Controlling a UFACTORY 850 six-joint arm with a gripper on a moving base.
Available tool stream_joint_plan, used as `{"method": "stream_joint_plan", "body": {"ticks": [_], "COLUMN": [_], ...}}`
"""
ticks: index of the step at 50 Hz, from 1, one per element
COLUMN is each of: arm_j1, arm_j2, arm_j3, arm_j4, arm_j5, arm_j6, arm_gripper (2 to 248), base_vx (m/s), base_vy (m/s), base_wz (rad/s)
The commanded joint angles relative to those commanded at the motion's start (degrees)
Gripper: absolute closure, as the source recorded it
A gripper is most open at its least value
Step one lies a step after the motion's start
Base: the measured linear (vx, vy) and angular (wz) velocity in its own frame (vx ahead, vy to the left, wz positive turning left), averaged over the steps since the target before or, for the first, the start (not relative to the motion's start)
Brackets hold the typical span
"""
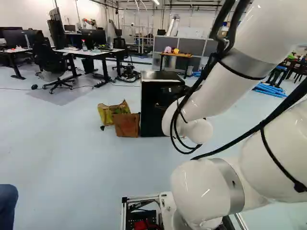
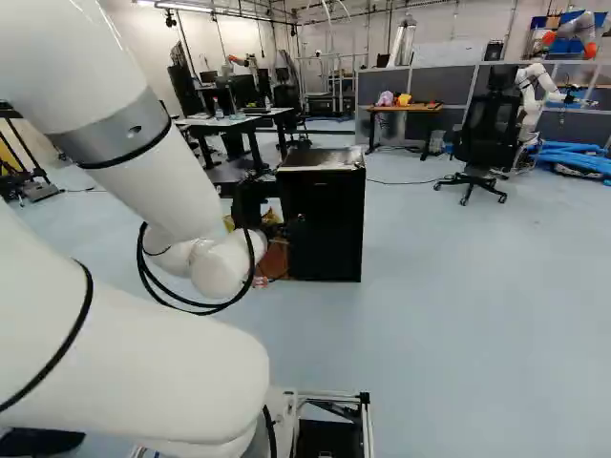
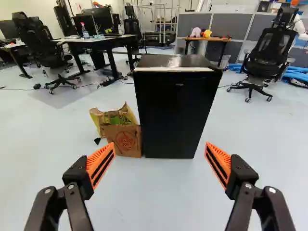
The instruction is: Grab a drink from the fridge
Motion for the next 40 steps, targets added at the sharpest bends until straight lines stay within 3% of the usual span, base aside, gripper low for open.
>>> {"method": "stream_joint_plan", "body": {"ticks": [25,40], "arm_j1": [0.0,0.0], "arm_j2": [0.0,0.0], "arm_j3": [0.0,0.0], "arm_j4": [0.0,0.0], "arm_j5": [0.0,0.0], "arm_j6": [0.0,0.0], "arm_gripper": [3,3], "base_vx": [0.138,0.135], "base_vy": [0.071,0.024], "base_wz": [-0.021,-0.137]}}
